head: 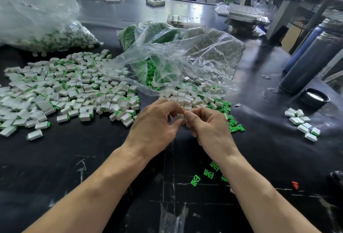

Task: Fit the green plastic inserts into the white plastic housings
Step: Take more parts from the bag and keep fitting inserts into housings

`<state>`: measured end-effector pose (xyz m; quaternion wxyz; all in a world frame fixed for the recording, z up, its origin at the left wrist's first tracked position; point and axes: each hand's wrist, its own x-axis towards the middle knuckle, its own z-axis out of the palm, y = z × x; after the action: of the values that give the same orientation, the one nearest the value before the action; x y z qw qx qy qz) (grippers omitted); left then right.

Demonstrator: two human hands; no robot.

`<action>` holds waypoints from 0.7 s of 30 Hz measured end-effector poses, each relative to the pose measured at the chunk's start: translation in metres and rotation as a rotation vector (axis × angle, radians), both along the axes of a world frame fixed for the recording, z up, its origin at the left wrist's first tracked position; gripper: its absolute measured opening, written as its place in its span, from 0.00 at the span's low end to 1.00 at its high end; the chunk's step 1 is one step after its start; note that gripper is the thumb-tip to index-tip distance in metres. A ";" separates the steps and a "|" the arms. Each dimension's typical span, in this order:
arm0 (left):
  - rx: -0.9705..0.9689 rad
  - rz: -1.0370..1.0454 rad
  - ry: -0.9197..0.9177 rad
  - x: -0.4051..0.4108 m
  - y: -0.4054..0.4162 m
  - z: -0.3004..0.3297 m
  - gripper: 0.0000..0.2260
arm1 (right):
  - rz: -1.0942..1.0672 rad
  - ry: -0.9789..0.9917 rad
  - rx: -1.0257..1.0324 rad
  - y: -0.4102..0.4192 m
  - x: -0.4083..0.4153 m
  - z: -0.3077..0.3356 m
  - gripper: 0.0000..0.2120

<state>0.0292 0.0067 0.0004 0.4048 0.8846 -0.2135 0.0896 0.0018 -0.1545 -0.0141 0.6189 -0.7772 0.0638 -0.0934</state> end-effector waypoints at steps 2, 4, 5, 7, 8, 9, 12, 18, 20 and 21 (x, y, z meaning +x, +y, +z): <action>0.020 0.000 0.009 0.000 0.001 0.000 0.04 | -0.001 0.002 -0.037 0.000 -0.001 0.001 0.08; 0.061 0.014 0.018 0.002 0.002 -0.001 0.04 | -0.019 0.009 -0.079 -0.001 0.000 0.001 0.08; 0.089 0.033 0.020 0.003 0.003 -0.001 0.05 | -0.040 0.013 -0.104 -0.002 0.000 0.001 0.08; 0.144 0.093 0.023 0.006 0.006 -0.001 0.06 | -0.116 0.012 -0.181 -0.006 0.002 0.001 0.09; 0.177 0.129 0.027 0.007 0.008 -0.001 0.07 | -0.167 0.005 -0.229 -0.009 0.003 0.001 0.09; 0.218 0.164 0.030 0.009 0.010 0.000 0.08 | -0.218 0.000 -0.272 -0.012 0.003 0.001 0.09; 0.362 0.274 0.037 0.015 0.018 0.003 0.06 | -0.314 0.024 -0.375 -0.022 0.004 0.002 0.08; 0.565 0.402 0.066 0.023 0.027 0.008 0.07 | -0.351 0.112 -0.589 -0.026 0.007 0.001 0.04; 0.583 0.418 0.069 0.025 0.028 0.009 0.06 | -0.352 0.142 -0.641 -0.026 0.008 0.001 0.03; 0.600 0.427 0.070 0.026 0.029 0.009 0.06 | -0.351 0.160 -0.667 -0.027 0.008 0.001 0.04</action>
<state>0.0548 0.0355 0.0092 0.1067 0.9911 -0.0270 0.0752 0.0098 -0.1814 -0.0127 0.2999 -0.9180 0.2099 -0.1527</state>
